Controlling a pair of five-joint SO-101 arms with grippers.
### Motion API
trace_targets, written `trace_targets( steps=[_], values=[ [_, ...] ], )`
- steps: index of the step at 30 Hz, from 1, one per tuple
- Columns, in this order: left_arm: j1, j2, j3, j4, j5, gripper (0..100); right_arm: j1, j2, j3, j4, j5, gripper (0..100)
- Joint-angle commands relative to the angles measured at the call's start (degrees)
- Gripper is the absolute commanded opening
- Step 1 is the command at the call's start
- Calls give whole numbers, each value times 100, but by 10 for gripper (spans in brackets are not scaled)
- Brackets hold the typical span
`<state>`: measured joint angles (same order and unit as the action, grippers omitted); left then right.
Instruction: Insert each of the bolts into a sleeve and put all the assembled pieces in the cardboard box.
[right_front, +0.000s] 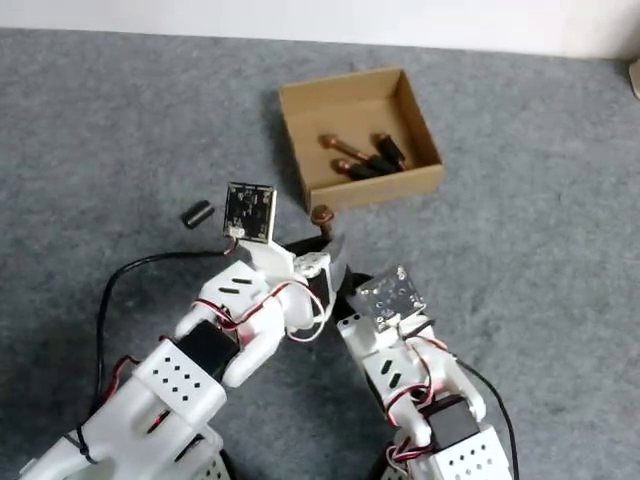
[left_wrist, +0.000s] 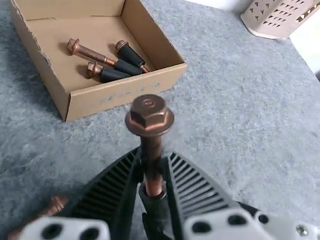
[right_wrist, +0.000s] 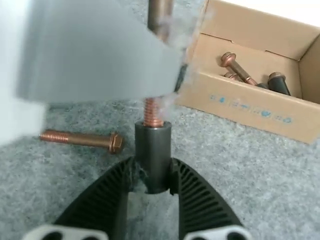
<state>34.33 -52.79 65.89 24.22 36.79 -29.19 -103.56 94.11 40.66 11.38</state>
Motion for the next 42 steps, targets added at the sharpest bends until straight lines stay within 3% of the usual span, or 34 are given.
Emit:
trace_targets(
  steps=[1, 12, 14, 18, 23, 42],
  values=[
    [198, -40, -66, 176, 545, 6, 207, -40, -303, -207, 53, 5],
    [198, -40, -31, 149, 580, 8, 233, -40, -295, -224, -176, 5],
    [163, -40, -40, 149, 299, 17, 233, -40, -286, -224, -176, 5],
    [233, -40, -31, 167, -914, 184, 242, -40, -277, -224, -176, 5],
    [312, -40, 101, 176, -668, 481, 242, -40, -268, -224, -176, 5],
    [-708, -48, 75, 149, -624, 481, 532, -40, -303, -224, -193, 5]
  ],
)
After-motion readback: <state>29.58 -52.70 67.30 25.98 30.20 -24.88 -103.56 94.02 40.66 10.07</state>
